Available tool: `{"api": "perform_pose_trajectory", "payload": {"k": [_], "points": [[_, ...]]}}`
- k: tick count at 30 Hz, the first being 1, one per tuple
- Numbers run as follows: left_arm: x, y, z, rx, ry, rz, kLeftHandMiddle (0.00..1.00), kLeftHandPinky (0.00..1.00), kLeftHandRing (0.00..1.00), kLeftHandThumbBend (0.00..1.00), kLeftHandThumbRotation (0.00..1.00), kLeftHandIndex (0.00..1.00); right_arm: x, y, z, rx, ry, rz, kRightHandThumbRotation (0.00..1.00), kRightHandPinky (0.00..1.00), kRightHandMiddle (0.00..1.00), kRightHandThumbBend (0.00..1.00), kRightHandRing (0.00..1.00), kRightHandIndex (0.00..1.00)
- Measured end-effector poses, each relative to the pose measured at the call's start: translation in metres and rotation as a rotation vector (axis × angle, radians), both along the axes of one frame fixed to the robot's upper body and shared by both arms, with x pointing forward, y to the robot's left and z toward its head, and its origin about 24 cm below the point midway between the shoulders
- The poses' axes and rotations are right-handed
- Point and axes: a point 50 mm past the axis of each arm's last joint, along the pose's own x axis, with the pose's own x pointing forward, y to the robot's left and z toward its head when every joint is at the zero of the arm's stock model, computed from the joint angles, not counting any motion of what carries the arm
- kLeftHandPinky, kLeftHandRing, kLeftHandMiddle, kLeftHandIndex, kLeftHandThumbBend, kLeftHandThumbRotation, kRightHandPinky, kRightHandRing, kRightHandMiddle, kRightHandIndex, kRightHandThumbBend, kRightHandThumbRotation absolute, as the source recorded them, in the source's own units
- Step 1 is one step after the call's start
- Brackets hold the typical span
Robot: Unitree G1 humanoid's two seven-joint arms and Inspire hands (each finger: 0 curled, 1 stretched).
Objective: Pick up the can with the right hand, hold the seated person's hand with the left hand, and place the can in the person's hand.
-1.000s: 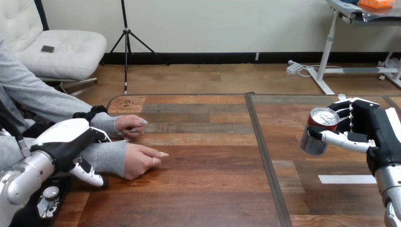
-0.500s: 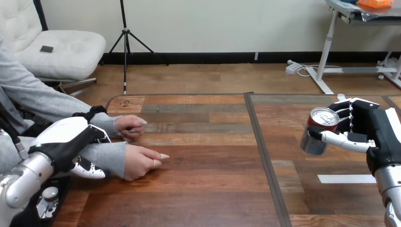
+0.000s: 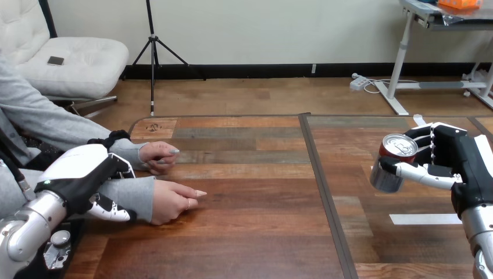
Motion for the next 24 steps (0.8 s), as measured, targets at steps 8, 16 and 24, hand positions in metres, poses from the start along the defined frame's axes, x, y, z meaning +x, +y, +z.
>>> {"api": "perform_pose_trajectory", "payload": {"k": [8, 16, 24], "points": [[-0.0005, 0.0012, -0.0012, -0.001, 0.0, 0.008, 0.46, 0.34, 0.4, 0.53, 0.0, 0.48, -0.002, -0.0007, -0.0021, 0.0, 0.007, -0.004, 0.0, 0.34, 0.43, 0.73, 0.37, 0.44], [-0.0007, 0.0016, -0.0014, -0.002, -0.002, 0.011, 0.44, 0.31, 0.37, 0.54, 0.0, 0.47, -0.0026, -0.0007, -0.003, -0.006, 0.011, -0.007, 0.0, 0.34, 0.43, 0.73, 0.37, 0.44], [-0.0006, 0.0013, -0.0013, -0.004, -0.011, 0.012, 0.43, 0.31, 0.37, 0.54, 0.0, 0.46, -0.0025, -0.0003, -0.0034, -0.013, 0.015, -0.006, 0.0, 0.35, 0.43, 0.72, 0.38, 0.45]]}}
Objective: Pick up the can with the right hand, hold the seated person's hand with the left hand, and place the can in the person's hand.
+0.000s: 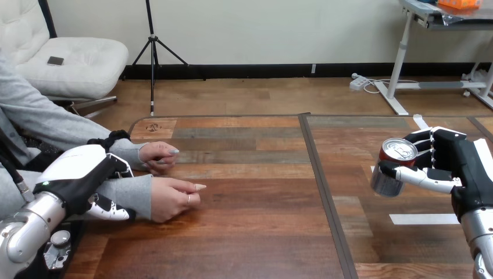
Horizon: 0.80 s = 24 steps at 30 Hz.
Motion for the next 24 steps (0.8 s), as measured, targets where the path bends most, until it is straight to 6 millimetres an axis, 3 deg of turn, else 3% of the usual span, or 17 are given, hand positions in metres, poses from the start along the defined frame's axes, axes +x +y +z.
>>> {"api": "perform_pose_trajectory", "payload": {"k": [24], "points": [[0.0002, -0.0015, 0.0007, -0.003, -0.01, -0.01, 0.4, 0.28, 0.33, 0.54, 0.0, 0.45, 0.0001, 0.0002, -0.0005, -0.006, 0.004, -0.003, 0.0, 0.35, 0.44, 0.74, 0.38, 0.45]]}}
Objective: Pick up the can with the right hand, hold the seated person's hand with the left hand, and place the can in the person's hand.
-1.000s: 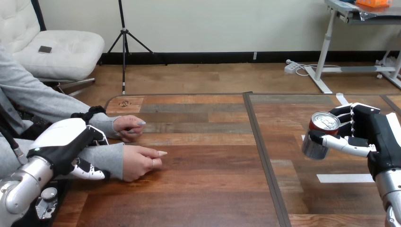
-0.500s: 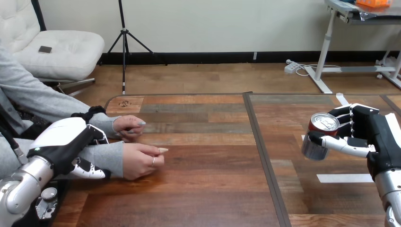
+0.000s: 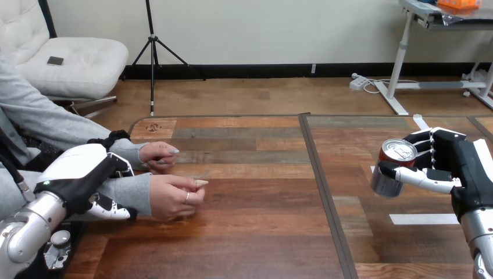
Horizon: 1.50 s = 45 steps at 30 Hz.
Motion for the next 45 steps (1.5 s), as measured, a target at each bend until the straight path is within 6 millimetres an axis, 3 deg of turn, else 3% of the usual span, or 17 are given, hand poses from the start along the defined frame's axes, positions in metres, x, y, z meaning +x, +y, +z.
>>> {"api": "perform_pose_trajectory", "payload": {"k": [18, 27, 45], "points": [[0.003, -0.007, 0.011, -0.06, -0.062, -0.035, 0.39, 0.27, 0.32, 0.56, 0.0, 0.44, 0.0, 0.0, -0.001, 0.002, 0.011, -0.004, 0.0, 0.36, 0.44, 0.73, 0.39, 0.45], [0.006, -0.011, 0.024, -0.105, -0.127, -0.061, 0.36, 0.23, 0.28, 0.48, 0.0, 0.43, 0.0, 0.0, -0.001, 0.005, 0.011, -0.002, 0.0, 0.35, 0.43, 0.73, 0.38, 0.44], [0.01, -0.021, 0.047, -0.176, -0.2, -0.113, 0.32, 0.18, 0.24, 0.43, 0.0, 0.39, 0.0, 0.002, -0.002, 0.006, 0.013, 0.003, 0.0, 0.34, 0.43, 0.73, 0.37, 0.43]]}}
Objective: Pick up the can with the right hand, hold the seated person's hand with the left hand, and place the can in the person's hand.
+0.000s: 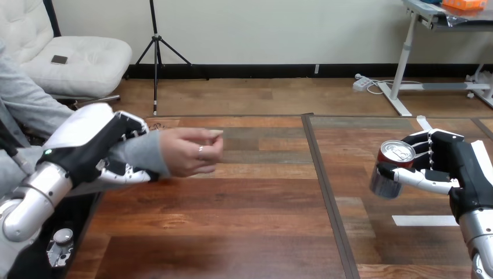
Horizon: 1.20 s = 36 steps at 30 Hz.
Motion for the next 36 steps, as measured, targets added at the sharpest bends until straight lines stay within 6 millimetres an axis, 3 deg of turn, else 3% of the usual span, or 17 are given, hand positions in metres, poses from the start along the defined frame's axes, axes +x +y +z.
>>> {"api": "perform_pose_trajectory", "payload": {"k": [14, 36], "points": [[-0.001, -0.008, 0.01, -0.009, -0.023, -0.031, 0.33, 0.2, 0.25, 0.42, 0.0, 0.38, 0.002, 0.006, -0.002, -0.013, 0.01, 0.021, 0.0, 0.34, 0.42, 0.74, 0.37, 0.44], [-0.003, -0.01, 0.009, -0.022, -0.001, -0.049, 0.34, 0.21, 0.26, 0.42, 0.0, 0.4, 0.01, 0.023, -0.002, 0.029, -0.012, 0.051, 0.0, 0.33, 0.42, 0.74, 0.36, 0.44]]}}
